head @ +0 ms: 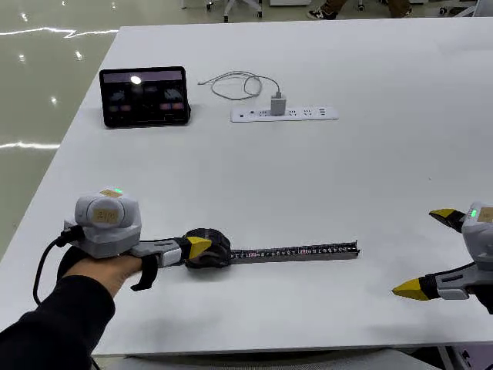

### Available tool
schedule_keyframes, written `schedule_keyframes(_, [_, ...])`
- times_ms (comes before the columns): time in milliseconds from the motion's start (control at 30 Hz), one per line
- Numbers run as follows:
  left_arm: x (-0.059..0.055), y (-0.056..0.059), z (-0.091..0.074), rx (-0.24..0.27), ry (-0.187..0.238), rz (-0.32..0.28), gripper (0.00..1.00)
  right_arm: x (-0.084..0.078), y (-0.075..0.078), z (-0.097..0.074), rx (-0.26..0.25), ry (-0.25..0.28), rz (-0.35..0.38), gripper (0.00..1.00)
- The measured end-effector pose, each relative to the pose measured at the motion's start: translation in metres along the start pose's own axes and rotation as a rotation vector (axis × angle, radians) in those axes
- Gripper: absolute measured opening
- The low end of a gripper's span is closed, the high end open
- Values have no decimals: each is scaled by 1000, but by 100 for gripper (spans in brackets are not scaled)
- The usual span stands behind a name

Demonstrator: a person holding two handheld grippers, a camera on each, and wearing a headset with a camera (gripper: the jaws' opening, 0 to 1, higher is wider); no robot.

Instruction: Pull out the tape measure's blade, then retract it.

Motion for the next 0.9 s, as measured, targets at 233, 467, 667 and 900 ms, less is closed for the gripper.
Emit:
schedule_keyframes(233, [-9,18,12,60,-22,-15,100,5,1,11,40,-25,-49,100])
schedule_keyframes(467, [-19,24,32,121,1,-24,100,11,1,24,85,-43,-107,100])
schedule_keyframes(667, [-24,33,36,171,22,-25,100,21,2,35,131,-61,-145,100])
schedule_keyframes(900, [-30,34,41,186,71,-78,100,33,-2,49,191,-92,-202,100])
Point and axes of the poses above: the centre of the closed fingertips' face, and the gripper's own axes: z roughly forward along the fingers, y roughly to its right, x roughly out of its top, the point moved 5 cm from there along -z, roughly backward along the fingers, and after that the axes turned 1 degree about y, right-handed, at the moved point
